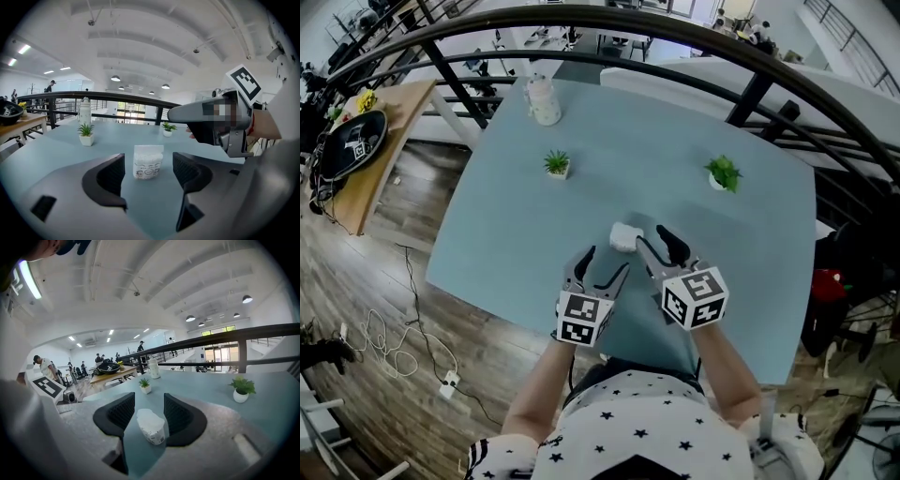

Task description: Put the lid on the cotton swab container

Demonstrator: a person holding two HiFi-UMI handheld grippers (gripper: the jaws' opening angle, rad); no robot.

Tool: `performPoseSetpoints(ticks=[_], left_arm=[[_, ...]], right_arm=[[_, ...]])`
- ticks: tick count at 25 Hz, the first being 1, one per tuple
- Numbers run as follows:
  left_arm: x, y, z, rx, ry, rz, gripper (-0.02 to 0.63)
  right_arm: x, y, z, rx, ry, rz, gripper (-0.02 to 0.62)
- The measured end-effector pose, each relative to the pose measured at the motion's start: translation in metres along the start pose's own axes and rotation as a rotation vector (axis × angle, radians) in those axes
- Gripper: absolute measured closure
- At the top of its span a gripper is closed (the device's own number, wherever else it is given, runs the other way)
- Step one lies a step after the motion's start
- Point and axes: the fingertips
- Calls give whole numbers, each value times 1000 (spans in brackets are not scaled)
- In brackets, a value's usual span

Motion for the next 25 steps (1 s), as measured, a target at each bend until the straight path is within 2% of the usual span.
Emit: performPoseSetpoints(ticks=[6,13,25], left_arm=[[1,-26,7,-38,-30,41,275],[6,-55,15,-71,-73,81,270],[0,-84,31,-111,-99,56,272]], right_arm=[[10,-18,5,-29,-10,8,417],[22,-34,11,-52,-23,20,417],[35,-54,24,-115,-37,20,417]])
Point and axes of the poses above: the fingertips, and each gripper's own axes: y backward along the fingers, x to its right, z out of its underside, and after that the axes turned 14 degrees about -y, right-handed
